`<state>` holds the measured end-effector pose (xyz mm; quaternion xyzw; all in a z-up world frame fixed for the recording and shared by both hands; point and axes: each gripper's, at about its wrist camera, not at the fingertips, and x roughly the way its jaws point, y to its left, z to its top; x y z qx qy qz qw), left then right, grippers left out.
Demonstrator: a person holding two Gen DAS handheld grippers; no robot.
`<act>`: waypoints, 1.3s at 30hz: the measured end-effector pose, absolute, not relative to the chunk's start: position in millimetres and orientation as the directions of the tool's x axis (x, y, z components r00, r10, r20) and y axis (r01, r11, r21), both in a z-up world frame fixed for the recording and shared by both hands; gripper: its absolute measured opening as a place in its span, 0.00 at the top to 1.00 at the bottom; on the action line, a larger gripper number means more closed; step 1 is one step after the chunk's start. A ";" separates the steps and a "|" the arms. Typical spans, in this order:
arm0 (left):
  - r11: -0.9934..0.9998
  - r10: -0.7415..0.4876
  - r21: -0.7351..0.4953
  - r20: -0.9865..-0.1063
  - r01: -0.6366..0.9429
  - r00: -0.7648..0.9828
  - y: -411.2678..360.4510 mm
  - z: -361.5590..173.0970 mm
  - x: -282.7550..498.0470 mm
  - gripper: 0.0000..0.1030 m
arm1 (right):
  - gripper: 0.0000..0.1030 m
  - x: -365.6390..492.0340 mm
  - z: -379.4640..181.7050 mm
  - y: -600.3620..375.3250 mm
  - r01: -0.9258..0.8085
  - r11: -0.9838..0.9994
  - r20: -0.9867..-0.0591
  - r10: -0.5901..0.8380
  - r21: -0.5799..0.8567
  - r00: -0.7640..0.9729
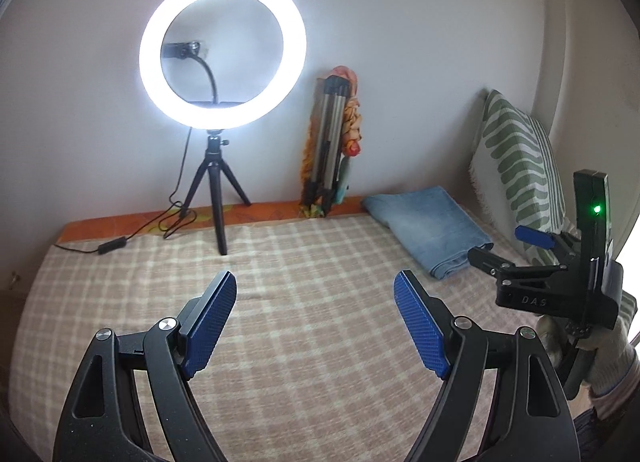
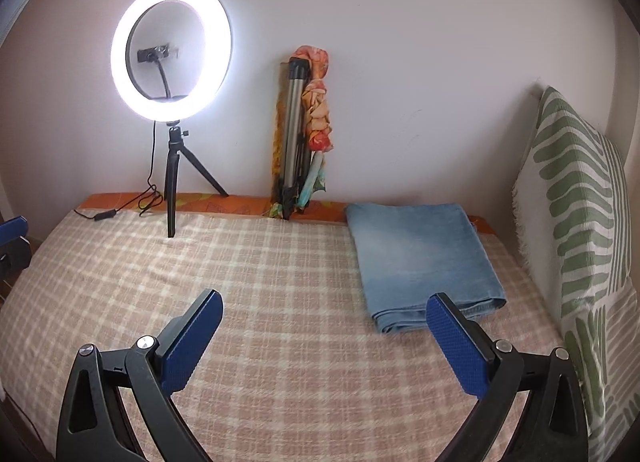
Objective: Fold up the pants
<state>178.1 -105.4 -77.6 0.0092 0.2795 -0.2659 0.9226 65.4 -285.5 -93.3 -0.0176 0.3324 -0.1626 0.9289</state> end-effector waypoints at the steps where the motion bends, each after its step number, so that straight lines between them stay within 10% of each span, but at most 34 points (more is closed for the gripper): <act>1: 0.862 -0.477 -0.121 -0.522 0.492 0.707 -103.6 -80.7 177.3 0.21 | 0.00 64.9 -94.0 -281.7 0.285 0.947 -0.608 -0.314 -0.148 0.729; 39: 0.848 -0.467 -0.057 -0.548 0.526 0.694 -106.1 -101.4 160.8 0.15 | 0.00 66.8 -110.2 -261.6 0.292 0.942 -0.591 -0.333 -0.168 0.734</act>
